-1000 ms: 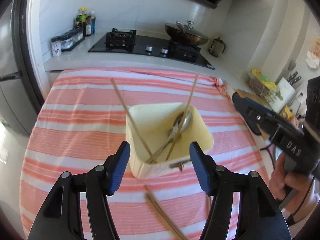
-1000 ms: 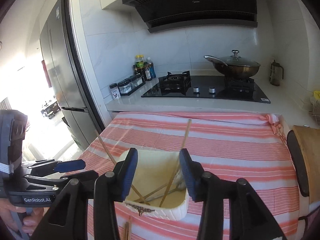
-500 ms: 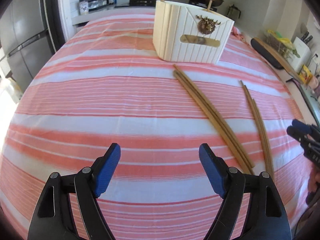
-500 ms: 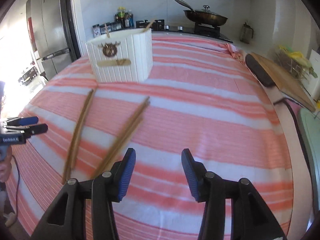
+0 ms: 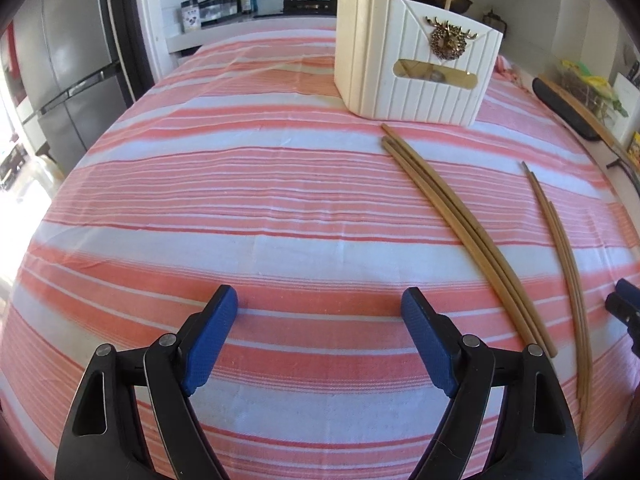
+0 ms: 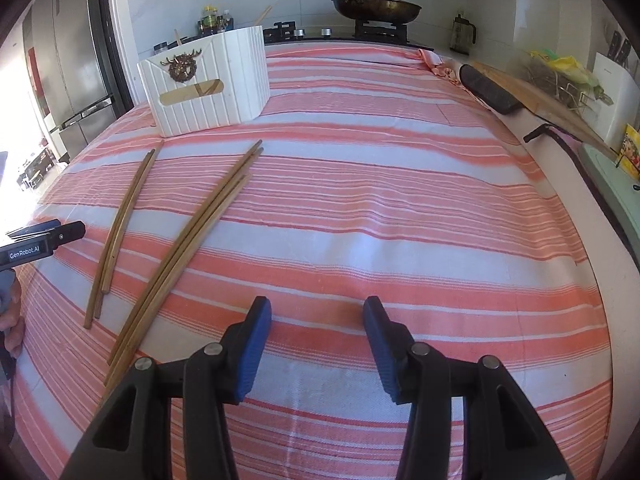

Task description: Organize utensils

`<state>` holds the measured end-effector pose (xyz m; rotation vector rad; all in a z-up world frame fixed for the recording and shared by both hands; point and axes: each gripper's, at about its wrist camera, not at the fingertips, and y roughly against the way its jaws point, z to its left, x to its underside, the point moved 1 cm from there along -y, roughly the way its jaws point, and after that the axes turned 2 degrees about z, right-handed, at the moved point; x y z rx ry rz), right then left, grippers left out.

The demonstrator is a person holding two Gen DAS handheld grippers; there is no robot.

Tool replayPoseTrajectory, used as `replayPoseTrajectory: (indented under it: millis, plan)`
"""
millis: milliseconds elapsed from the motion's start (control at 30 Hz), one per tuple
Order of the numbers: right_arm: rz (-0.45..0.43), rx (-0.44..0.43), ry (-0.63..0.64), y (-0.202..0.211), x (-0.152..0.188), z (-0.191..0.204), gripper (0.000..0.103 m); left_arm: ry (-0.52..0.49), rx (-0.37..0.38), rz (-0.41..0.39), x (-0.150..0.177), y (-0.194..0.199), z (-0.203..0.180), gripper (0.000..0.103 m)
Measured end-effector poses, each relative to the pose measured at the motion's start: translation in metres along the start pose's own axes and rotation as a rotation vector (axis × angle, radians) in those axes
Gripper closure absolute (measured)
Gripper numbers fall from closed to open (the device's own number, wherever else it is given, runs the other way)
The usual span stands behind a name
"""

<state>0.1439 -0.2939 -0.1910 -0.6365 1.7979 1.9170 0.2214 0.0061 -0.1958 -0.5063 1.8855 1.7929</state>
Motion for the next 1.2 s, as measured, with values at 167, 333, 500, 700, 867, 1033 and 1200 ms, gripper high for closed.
replayPoseTrajectory:
  millis: [167, 333, 500, 700, 867, 1033, 1200]
  plan:
    - [0.004, 0.007, 0.020, -0.0006, -0.0006, 0.0047, 0.048, 0.009, -0.010, 0.013, 0.0014, -0.0032, 0.0020, 0.006]
    - [0.001, -0.009, 0.007, -0.0003, -0.0003, 0.0024, 0.048, 0.023, -0.023, 0.022, 0.0013, -0.0050, 0.0040, 0.001]
    - [0.003, 0.012, 0.022, -0.0014, -0.0004, 0.0066, 0.047, 0.023, -0.024, 0.024, 0.0012, -0.0055, 0.0032, 0.001]
    - [0.002, 0.004, 0.016, -0.0013, -0.0001, 0.0053, 0.047, 0.022, -0.025, 0.023, 0.0013, -0.0058, 0.0028, 0.000]
    - [0.002, 0.004, 0.017, -0.0014, 0.0000, 0.0057, 0.047, 0.022, -0.025, 0.023, 0.0014, -0.0058, 0.0028, 0.000]
    - [0.002, 0.006, 0.018, -0.0015, 0.0000, 0.0056, 0.047, 0.022, -0.025, 0.023, 0.0014, -0.0058, 0.0027, 0.000]
    - [0.002, 0.005, 0.018, -0.0016, 0.0000, 0.0055, 0.047, 0.023, -0.025, 0.023, 0.0014, -0.0058, 0.0027, 0.000]
